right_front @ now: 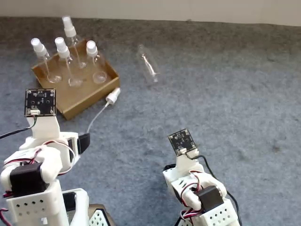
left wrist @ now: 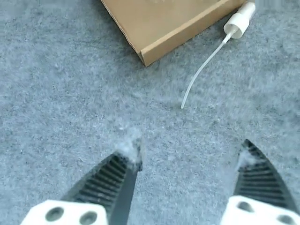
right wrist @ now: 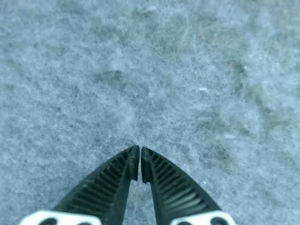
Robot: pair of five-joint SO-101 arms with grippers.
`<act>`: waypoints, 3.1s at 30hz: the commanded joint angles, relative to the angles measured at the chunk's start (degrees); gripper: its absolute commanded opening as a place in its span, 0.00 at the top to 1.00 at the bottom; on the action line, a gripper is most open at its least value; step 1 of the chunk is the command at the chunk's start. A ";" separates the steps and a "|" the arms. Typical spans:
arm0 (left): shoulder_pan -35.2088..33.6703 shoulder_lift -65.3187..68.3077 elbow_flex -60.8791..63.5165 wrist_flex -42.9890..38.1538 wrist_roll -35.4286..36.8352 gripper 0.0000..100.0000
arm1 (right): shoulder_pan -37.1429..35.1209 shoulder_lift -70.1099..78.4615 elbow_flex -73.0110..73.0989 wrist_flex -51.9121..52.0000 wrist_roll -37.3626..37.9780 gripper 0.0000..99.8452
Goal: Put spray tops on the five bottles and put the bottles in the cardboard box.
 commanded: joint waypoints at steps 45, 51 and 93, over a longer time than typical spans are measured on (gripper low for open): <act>17.89 -6.99 -0.75 -1.49 -0.09 0.72 | 0.66 -0.75 8.04 0.13 0.62 0.99; 21.49 7.87 -0.75 -10.73 -0.09 0.72 | 0.66 -0.75 8.04 0.13 0.62 0.99; 30.81 83.03 -62.02 -17.23 3.43 0.72 | 0.66 -0.75 8.04 0.13 0.62 0.99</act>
